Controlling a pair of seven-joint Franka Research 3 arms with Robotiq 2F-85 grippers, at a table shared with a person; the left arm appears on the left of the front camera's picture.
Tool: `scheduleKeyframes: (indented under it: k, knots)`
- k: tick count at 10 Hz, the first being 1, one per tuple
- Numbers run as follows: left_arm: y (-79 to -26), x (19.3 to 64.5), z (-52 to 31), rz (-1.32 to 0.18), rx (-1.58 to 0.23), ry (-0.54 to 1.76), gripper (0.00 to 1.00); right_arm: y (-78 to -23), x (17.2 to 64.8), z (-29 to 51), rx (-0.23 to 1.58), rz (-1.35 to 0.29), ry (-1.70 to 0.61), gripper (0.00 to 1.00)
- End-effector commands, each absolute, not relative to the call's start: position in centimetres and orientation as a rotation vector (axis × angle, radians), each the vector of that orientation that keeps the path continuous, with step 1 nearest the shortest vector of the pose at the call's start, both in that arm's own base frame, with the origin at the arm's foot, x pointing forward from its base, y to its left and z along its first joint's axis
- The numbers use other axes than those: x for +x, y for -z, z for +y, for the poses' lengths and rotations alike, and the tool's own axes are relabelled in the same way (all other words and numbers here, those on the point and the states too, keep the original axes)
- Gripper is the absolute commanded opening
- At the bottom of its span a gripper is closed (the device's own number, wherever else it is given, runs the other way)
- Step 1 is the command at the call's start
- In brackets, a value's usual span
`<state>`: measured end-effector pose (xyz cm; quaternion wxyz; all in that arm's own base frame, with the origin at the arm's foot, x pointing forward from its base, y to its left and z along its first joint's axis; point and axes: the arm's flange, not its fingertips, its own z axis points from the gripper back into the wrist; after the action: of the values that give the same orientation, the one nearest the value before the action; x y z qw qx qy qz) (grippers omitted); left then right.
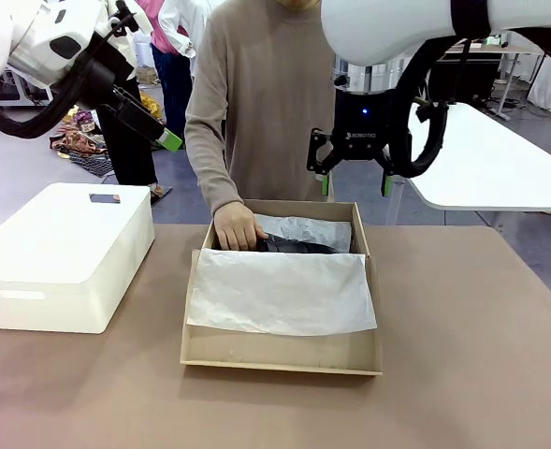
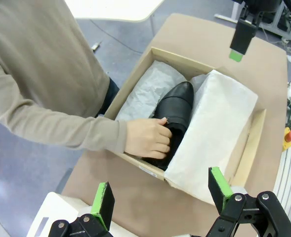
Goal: Pack the shoes into the box.
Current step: Close the Shoes Box.
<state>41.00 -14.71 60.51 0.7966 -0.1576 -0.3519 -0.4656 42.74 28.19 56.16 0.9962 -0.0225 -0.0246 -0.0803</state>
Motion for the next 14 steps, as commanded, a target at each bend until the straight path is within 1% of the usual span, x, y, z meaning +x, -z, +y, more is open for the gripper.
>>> scheduleKeyframes:
  k: [1, 2, 8, 10, 12, 14]
  knots:
    - [-60.5, 41.1, -14.4, -0.769, -0.361, 1.016, 1.0, -55.5, 41.9, 27.5, -0.016, 0.009, 0.156, 1.0]
    - [-60.5, 41.1, -14.4, -0.769, -0.361, 1.016, 1.0, -56.2, 42.7, 28.2, -0.045, -0.049, 0.161, 1.0]
    - [-60.5, 41.1, -14.4, -0.769, -0.361, 1.016, 1.0, -55.9, 42.6, 28.0, -0.042, -0.034, 0.145, 1.0]
    - [-60.5, 41.1, -14.4, -0.769, -0.361, 1.016, 1.0, -56.7, 42.0, 24.5, 0.003, -0.075, -0.051, 1.0]
    - [-60.5, 41.1, -14.4, -0.769, -0.361, 1.016, 1.0, -57.2, 40.9, 20.6, 0.046, -0.073, -0.287, 1.0]
    - [-60.5, 41.1, -14.4, -0.769, -0.361, 1.016, 1.0, -57.2, 40.2, 17.8, 0.092, -0.113, -0.512, 1.0]
